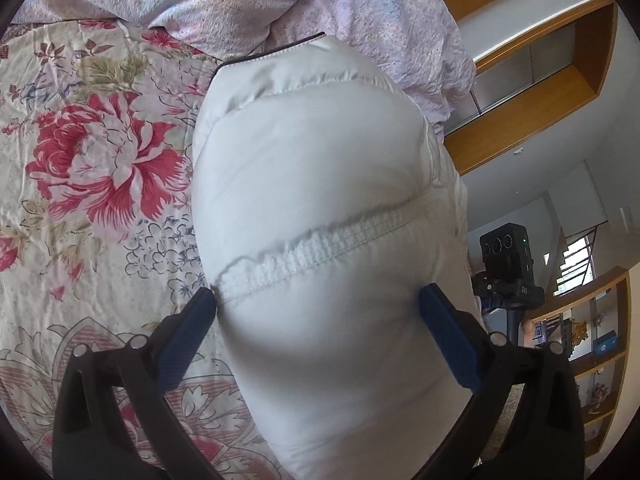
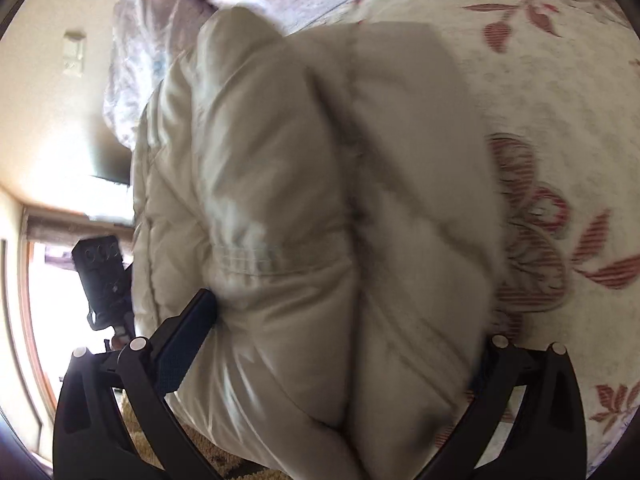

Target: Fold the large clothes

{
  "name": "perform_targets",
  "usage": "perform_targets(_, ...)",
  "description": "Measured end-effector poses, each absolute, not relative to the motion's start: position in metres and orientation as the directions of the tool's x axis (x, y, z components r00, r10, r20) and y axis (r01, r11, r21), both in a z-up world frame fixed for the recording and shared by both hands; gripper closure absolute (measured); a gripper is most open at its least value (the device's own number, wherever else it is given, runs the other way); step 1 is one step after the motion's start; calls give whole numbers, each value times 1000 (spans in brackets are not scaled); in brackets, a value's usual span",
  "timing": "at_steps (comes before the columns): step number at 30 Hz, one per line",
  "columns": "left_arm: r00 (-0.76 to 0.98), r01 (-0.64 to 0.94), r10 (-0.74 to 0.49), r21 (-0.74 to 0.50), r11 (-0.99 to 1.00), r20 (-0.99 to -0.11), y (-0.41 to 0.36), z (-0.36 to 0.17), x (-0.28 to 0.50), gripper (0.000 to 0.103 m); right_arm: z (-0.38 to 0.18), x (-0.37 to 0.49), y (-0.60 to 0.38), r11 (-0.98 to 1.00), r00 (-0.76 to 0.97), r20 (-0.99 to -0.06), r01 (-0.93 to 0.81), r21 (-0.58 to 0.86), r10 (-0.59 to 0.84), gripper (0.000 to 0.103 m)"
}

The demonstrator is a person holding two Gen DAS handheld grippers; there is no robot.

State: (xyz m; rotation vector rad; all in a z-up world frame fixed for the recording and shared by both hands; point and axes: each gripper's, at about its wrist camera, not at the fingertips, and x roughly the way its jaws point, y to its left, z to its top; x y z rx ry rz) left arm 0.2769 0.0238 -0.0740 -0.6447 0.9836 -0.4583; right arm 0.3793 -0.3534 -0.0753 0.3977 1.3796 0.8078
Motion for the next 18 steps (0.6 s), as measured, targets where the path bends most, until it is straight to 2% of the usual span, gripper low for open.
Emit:
perform_targets(11, 447, 83, -710, -765, 639, -544, 32, -93, 279, 2, -83, 381, -343, 628, -53, -665, -283, 725, 745, 1)
perform_targets(18, 427, 76, -764, -822, 564, -485, 42, -108, 276, 2, -79, 379, -333, 632, -58, -671, -283, 722, 740, 1)
